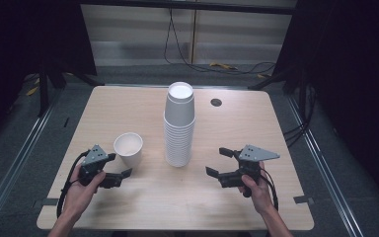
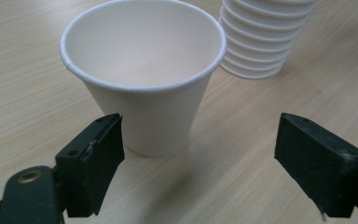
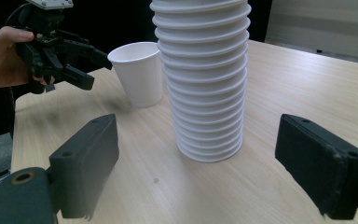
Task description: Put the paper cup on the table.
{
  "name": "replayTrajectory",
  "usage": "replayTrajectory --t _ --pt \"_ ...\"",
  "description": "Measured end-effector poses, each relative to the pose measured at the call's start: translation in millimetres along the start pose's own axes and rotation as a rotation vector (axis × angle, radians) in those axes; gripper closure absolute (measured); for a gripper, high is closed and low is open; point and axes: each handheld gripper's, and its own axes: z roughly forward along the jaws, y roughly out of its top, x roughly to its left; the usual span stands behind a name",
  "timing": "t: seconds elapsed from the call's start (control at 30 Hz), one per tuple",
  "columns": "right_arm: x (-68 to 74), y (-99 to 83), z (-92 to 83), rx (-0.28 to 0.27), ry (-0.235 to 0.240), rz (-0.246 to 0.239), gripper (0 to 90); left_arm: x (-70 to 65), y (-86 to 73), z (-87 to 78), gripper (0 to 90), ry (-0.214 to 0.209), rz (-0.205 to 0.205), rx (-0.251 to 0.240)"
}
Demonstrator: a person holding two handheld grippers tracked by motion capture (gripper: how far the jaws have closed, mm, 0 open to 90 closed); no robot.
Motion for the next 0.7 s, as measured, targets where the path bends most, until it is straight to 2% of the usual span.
replayTrajectory --t 0.17,0.43,0.53,0.63,0.7 --pt "-0.1 0.1 -1.2 -0.004 -0.002 0.004 13.6 -6.8 -3.2 -6.0 15.6 -0.01 -0.004 -0.034" --pt "-0.1 -0.5 -1.9 -0.007 -0.006 0.005 13.6 -22.6 -5.5 -15.0 15.9 -0.01 -0.054 -0.098" --pt "-0.2 -1.4 -1.6 -0.005 -0.011 0.008 13.6 -32.2 -7.3 -16.7 15.8 -0.022 -0.043 -0.102" --pt "0.0 -2.3 -1.2 -0.003 -0.007 0.009 13.6 -40.5 -11.0 -17.3 15.9 -0.008 -0.029 -0.126" --pt "-0.2 -2.6 -1.0 -0.003 -0.011 0.01 13.7 -44.7 -13.7 -16.2 15.8 -0.031 -0.025 -0.126"
